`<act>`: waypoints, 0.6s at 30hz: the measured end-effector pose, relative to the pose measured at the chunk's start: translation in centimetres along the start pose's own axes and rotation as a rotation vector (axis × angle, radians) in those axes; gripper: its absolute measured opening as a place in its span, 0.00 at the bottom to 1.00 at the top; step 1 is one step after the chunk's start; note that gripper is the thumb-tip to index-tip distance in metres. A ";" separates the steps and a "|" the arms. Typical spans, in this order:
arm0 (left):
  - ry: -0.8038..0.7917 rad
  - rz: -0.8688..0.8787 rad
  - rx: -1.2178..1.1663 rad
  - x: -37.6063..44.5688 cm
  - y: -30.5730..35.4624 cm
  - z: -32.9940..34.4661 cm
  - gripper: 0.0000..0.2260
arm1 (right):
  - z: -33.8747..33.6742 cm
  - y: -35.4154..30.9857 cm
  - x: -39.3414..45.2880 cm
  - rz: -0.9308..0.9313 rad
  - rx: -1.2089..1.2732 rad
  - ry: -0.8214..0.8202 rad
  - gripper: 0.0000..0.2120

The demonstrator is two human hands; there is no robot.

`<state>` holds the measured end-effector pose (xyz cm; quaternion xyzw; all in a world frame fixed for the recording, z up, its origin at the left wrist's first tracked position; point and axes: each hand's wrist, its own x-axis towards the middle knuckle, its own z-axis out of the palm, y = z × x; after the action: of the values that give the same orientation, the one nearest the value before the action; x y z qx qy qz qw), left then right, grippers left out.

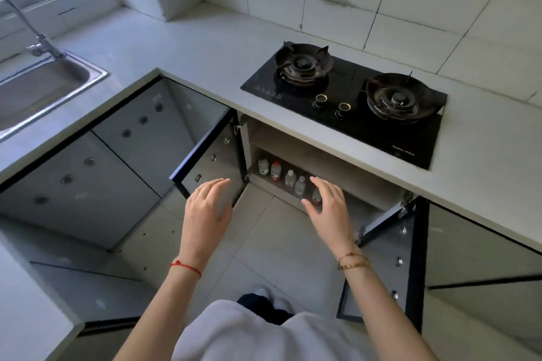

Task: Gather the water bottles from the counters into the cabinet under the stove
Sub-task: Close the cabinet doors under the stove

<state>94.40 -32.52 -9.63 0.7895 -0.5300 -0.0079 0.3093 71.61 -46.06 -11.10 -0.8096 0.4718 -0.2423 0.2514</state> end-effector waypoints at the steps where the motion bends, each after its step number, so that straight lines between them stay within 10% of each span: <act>1: 0.004 -0.022 0.009 -0.4 -0.2 -0.2 0.21 | 0.3 -0.2 0.2 -0.016 0.004 -0.013 0.24; 18: 0.134 -0.306 0.097 0.4 -11.2 -5.5 0.22 | 12.5 -8.0 6.8 -0.267 0.005 -0.252 0.23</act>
<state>105.76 -27.47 -10.66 0.8738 -0.3816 0.0233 0.3006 87.64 -46.44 -14.41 -0.8884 0.3243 -0.1711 0.2762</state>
